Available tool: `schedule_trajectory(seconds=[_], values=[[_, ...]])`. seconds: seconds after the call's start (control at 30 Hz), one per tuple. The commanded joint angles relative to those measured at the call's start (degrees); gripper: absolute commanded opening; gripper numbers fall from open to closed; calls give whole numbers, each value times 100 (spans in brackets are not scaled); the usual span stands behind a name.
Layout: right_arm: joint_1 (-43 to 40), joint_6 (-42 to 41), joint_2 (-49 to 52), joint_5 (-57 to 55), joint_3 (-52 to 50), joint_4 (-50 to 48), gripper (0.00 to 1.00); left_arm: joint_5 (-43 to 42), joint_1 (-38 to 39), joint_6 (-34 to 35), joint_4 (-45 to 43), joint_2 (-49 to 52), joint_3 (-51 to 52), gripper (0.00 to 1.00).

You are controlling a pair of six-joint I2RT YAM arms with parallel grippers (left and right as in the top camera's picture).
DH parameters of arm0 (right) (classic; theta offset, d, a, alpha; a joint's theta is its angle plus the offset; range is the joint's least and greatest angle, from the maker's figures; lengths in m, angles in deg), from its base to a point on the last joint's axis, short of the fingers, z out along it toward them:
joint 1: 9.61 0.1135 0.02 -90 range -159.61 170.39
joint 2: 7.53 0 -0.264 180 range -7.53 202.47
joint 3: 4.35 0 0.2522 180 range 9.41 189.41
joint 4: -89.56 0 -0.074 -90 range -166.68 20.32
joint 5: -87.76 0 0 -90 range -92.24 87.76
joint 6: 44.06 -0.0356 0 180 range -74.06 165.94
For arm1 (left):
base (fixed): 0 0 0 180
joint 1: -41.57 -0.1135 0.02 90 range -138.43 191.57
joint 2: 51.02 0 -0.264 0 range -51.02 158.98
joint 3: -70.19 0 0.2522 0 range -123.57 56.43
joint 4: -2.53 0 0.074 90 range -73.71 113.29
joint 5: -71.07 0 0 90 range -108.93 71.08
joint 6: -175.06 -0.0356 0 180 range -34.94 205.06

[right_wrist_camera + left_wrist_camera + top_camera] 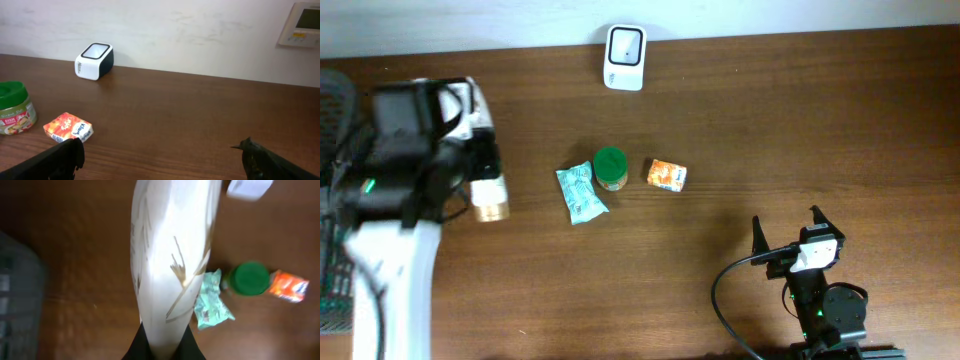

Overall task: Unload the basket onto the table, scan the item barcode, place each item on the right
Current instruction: 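Carry the white tube out and lay it left of the pouch, then reach the left gripper into the basket and grasp the glove packet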

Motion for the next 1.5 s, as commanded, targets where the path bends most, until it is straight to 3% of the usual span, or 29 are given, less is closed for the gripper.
schedule_trajectory(seconds=[0.0,0.23,0.67,0.7,0.73,0.8,0.83,0.97,1.27,1.37,1.47], values=[[42,-46,-33,-9,-31,28,98,291,319,293,-22,855,-61,0],[42,-46,-33,-9,-31,28,98,1366,533,649,-85,2669,-61,0],[42,-46,-33,-9,-31,28,98,1209,695,688,-629,4286,-61,1],[42,-46,-33,-9,-31,28,98,1082,710,688,-625,4291,-61,14],[42,-46,-33,-9,-31,28,98,1016,717,688,-623,4288,-66,45],[42,-46,-33,-9,-31,28,98,828,719,684,-619,4256,-92,93],[42,-46,-33,-9,-31,28,98,686,719,682,-601,4225,-125,100],[42,-46,-33,-9,-31,28,98,151,706,684,-492,3851,-365,99],[42,-46,-33,-9,-31,28,98,184,533,660,-369,1939,-1069,99],[42,-46,-33,-9,-31,28,99,184,170,459,-365,1392,-1311,99],[42,-46,-33,-9,-31,28,98,188,-741,387,-455,767,-1510,90]])
